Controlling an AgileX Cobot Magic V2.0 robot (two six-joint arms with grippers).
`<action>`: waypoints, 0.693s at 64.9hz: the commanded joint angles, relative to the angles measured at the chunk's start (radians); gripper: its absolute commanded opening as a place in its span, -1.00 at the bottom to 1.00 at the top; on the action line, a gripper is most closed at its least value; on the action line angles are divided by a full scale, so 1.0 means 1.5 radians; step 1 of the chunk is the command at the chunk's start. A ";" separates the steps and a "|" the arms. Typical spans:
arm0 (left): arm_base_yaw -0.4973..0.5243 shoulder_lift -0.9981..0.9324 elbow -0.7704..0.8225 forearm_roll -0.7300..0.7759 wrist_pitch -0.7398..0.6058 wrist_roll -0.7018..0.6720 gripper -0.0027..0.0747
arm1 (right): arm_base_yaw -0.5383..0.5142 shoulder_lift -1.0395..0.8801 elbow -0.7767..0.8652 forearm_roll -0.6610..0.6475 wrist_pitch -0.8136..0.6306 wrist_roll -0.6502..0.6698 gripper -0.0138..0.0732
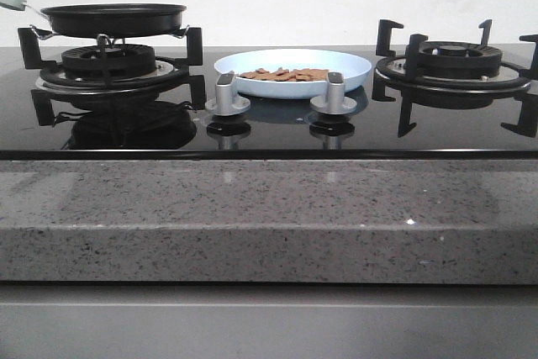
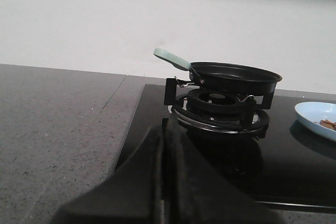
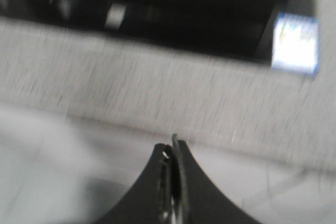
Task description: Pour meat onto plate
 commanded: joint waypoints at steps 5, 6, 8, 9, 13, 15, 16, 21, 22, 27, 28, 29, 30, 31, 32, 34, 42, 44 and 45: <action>0.000 -0.011 0.004 0.000 -0.056 -0.004 -0.98 | -0.045 -0.082 0.114 -0.010 -0.270 -0.023 -0.96; 0.000 -0.011 0.004 0.000 -0.056 -0.004 -0.98 | -0.048 -0.089 0.135 -0.010 -0.288 -0.023 -0.96; 0.000 -0.011 0.004 0.000 -0.056 -0.004 -0.98 | -0.054 -0.105 0.162 -0.010 -0.323 -0.023 -0.96; 0.000 -0.011 0.004 0.000 -0.056 -0.004 -0.98 | -0.058 -0.112 0.175 -0.008 -0.340 -0.023 -0.96; 0.000 -0.011 0.004 0.000 -0.056 -0.004 -0.98 | -0.066 -0.143 0.232 -0.007 -0.415 -0.023 -0.96; 0.000 -0.011 0.004 0.000 -0.056 -0.004 -0.98 | -0.069 -0.154 0.256 -0.007 -0.445 -0.023 -0.96; 0.000 -0.011 0.004 0.000 -0.056 -0.004 -0.98 | -0.072 -0.162 0.272 -0.006 -0.465 -0.023 -0.96; 0.000 -0.011 0.004 0.000 -0.056 -0.004 -0.98 | -0.081 -0.187 0.325 -0.004 -0.525 -0.023 -0.96; 0.000 -0.011 0.004 0.000 -0.056 -0.004 -0.98 | -0.082 -0.191 0.333 -0.004 -0.536 -0.023 -0.96; 0.000 -0.011 0.004 0.000 -0.056 -0.004 -0.98 | -0.087 -0.214 0.376 -0.002 -0.564 -0.023 -0.96; 0.000 -0.011 0.004 0.000 -0.056 -0.004 -0.98 | -0.087 -0.217 0.382 -0.002 -0.568 -0.023 -0.96; 0.000 -0.011 0.004 0.000 -0.056 -0.004 -0.98 | -0.087 -0.221 0.390 -0.002 -0.574 -0.023 -0.96; 0.000 -0.011 0.004 0.000 -0.056 -0.004 -0.98 | -0.087 -0.224 0.396 -0.002 -0.579 -0.023 -0.96; 0.000 -0.011 0.004 0.000 -0.056 -0.004 -0.98 | -0.087 -0.226 0.401 -0.002 -0.584 -0.023 -0.96; 0.000 -0.011 0.004 0.000 -0.056 -0.004 -0.98 | -0.087 -0.228 0.406 -0.002 -0.591 -0.023 -0.96; 0.000 -0.011 0.004 0.000 -0.056 -0.004 -0.98 | -0.087 -0.229 0.419 -0.002 -0.610 -0.023 -0.96; 0.000 -0.011 0.004 0.000 -0.056 -0.004 -0.98 | -0.087 -0.229 0.421 -0.002 -0.625 -0.023 -0.96; 0.000 -0.011 0.004 0.000 -0.056 -0.004 -0.98 | -0.087 -0.229 0.421 -0.002 -0.624 -0.023 -0.96; 0.000 -0.011 0.004 0.000 -0.056 -0.004 -0.98 | -0.087 -0.229 0.421 -0.002 -0.623 -0.023 -0.96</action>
